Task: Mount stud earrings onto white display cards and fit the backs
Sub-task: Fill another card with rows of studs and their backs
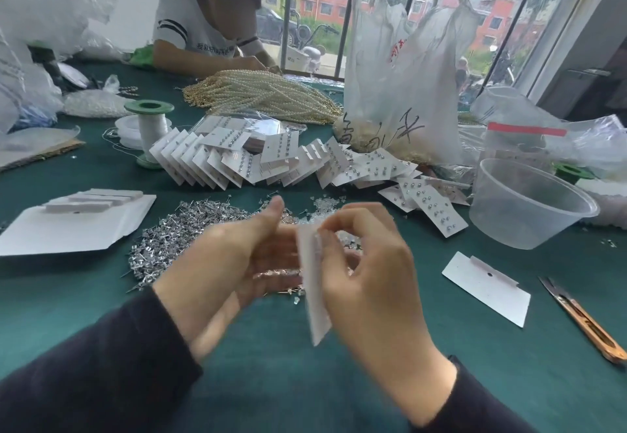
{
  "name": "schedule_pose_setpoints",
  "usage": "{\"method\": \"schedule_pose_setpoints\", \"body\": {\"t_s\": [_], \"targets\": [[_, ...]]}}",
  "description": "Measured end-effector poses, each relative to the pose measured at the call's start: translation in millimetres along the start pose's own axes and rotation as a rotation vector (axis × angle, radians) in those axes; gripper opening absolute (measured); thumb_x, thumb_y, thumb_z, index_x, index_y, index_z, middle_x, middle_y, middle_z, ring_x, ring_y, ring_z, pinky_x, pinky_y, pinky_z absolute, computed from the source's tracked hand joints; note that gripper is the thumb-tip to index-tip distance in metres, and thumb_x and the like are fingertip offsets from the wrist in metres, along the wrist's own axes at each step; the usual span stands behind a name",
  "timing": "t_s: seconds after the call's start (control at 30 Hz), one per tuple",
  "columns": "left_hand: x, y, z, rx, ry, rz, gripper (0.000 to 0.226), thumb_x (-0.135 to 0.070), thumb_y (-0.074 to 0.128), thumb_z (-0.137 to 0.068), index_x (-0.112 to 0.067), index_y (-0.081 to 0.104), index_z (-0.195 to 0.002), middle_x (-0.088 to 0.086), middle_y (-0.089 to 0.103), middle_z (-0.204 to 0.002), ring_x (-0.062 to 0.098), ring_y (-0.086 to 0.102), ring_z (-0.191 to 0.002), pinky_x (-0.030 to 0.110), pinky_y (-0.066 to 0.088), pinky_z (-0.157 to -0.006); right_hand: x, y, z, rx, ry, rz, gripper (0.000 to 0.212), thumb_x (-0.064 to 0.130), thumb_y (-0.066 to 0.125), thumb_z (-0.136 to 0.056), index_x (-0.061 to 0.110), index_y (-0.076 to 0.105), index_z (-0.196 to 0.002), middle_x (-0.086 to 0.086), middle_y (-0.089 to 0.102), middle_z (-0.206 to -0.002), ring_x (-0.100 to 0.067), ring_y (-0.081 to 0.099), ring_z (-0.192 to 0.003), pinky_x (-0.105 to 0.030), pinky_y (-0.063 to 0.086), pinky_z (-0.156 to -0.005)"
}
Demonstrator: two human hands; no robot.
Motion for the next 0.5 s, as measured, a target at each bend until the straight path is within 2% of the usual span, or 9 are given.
{"method": "schedule_pose_setpoints", "body": {"t_s": [0.03,0.1,0.13,0.17,0.2,0.27,0.33,0.4,0.5], "targets": [[-12.0,-11.5,-3.8,-0.057,0.11,-0.216,0.036,-0.045,0.061,-0.069,-0.012,0.074,-0.074,0.005,0.073,-0.075,0.023,0.065,-0.067,0.026,0.053,-0.056,-10.3,-3.8,-4.0,0.001,0.094,-0.082,0.014,0.007,0.058,-0.086,0.018,0.06,-0.078,0.005,0.06,-0.088,-0.004,0.057,-0.083,-0.012,0.045,-0.071],[-43.7,-28.9,-4.1,-0.251,0.405,-0.913,0.032,-0.044,0.064,-0.073,-0.02,0.071,-0.093,-0.003,0.067,-0.079,0.019,0.057,-0.072,0.027,0.047,-0.069,-33.7,-7.0,-8.4,0.009,0.336,-0.318,0.013,0.009,0.058,-0.088,0.019,0.062,-0.08,-0.004,0.067,-0.088,-0.019,0.064,-0.086,-0.026,0.052,-0.079],[-48.6,-27.5,-4.5,-0.276,0.488,-1.193,0.035,-0.042,0.066,-0.074,-0.022,0.068,-0.103,-0.004,0.062,-0.086,0.017,0.053,-0.082,0.029,0.043,-0.077,-44.5,-5.0,-7.3,0.02,0.466,-0.48,0.012,0.009,0.057,-0.089,0.016,0.063,-0.081,-0.011,0.068,-0.09,-0.028,0.066,-0.087,-0.034,0.055,-0.08],[-43.1,-26.6,-9.3,-0.242,0.487,-1.361,0.039,-0.042,0.067,-0.073,-0.024,0.066,-0.108,-0.003,0.058,-0.094,0.017,0.049,-0.093,0.031,0.039,-0.086,-52.4,-0.3,-4.5,0.04,0.587,-0.658,0.011,0.007,0.055,-0.089,0.011,0.064,-0.084,-0.016,0.068,-0.093,-0.031,0.066,-0.087,-0.037,0.056,-0.079],[-33.8,-27.2,-14.5,-0.191,0.429,-1.426,0.038,-0.043,0.067,-0.074,-0.026,0.066,-0.107,-0.002,0.054,-0.1,0.018,0.045,-0.101,0.032,0.036,-0.092,-57.2,4.9,-1.9,0.063,0.686,-0.815,0.01,0.005,0.054,-0.089,0.006,0.064,-0.089,-0.019,0.068,-0.093,-0.031,0.066,-0.085,-0.037,0.057,-0.079],[-22.9,-27.8,-18.5,-0.156,0.366,-1.392,0.025,-0.04,0.068,-0.075,-0.027,0.07,-0.097,-0.003,0.052,-0.101,0.019,0.043,-0.106,0.031,0.032,-0.095,-57.0,15.7,3.1,0.131,0.833,-1.057,0.017,-0.001,0.056,-0.079,-0.004,0.063,-0.095,-0.021,0.066,-0.088,-0.029,0.064,-0.082,-0.038,0.056,-0.079],[-27.3,-25.7,-17.5,-0.196,0.433,-1.295,0.011,-0.029,0.071,-0.075,-0.021,0.073,-0.083,-0.002,0.054,-0.092,0.02,0.047,-0.101,0.029,0.032,-0.089,-50.5,26.8,9.4,0.208,0.939,-1.249,0.025,0.001,0.056,-0.064,-0.01,0.067,-0.085,-0.022,0.065,-0.083,-0.03,0.063,-0.078,-0.039,0.054,-0.078],[-33.7,-28.3,-16.8,-0.252,0.464,-1.255,0.004,-0.022,0.073,-0.074,-0.018,0.072,-0.074,-0.003,0.055,-0.086,0.019,0.049,-0.094,0.026,0.03,-0.082,-45.2,33.7,15.2,0.244,1.011,-1.354,0.025,0.001,0.054,-0.06,-0.011,0.067,-0.077,-0.025,0.064,-0.084,-0.034,0.062,-0.077,-0.044,0.054,-0.074],[-31.6,-30.3,-19.1,-0.238,0.442,-1.262,0.005,-0.026,0.074,-0.073,-0.021,0.072,-0.074,-0.004,0.056,-0.086,0.016,0.048,-0.093,0.025,0.029,-0.081,-42.1,37.9,20.8,0.263,1.061,-1.437,0.03,0.003,0.058,-0.056,-0.011,0.065,-0.081,-0.028,0.063,-0.09,-0.039,0.063,-0.077,-0.048,0.055,-0.069]]}}
Point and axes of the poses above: each hand's wrist, its own z-axis away from the middle knuckle, its own y-axis out of the palm, x = y × z, the point moved 9 cm from there along -z, towards the middle knuckle
